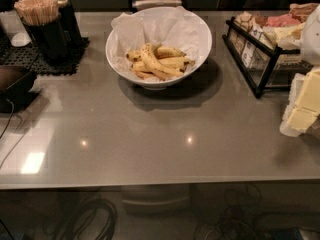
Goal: Pick banana from white bowl
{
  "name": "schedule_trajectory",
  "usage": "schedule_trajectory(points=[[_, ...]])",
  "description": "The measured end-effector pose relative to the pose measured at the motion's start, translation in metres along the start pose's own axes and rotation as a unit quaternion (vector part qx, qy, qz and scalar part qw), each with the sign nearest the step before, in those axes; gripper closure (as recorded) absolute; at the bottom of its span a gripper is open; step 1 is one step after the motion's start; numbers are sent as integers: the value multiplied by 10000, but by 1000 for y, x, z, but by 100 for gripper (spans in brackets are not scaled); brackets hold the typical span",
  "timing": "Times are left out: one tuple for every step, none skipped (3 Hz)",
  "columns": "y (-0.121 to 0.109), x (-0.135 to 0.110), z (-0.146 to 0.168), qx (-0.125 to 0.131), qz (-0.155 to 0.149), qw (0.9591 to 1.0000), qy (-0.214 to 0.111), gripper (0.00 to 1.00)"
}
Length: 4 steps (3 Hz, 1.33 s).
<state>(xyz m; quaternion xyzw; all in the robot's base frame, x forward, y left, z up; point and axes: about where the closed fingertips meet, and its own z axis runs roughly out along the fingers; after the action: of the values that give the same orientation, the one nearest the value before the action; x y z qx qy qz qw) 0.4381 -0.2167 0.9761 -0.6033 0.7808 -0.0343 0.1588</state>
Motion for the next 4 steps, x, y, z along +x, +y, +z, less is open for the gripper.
schedule_trajectory(points=[[0,0,0,0,0,10000,-1,0],[-14,-17,3,-17,3,9996,-292,0],[-35,-60,15,-156,-176,9972,-710,0],[-54,-112,32,-393,-396,9932,-1018,0]])
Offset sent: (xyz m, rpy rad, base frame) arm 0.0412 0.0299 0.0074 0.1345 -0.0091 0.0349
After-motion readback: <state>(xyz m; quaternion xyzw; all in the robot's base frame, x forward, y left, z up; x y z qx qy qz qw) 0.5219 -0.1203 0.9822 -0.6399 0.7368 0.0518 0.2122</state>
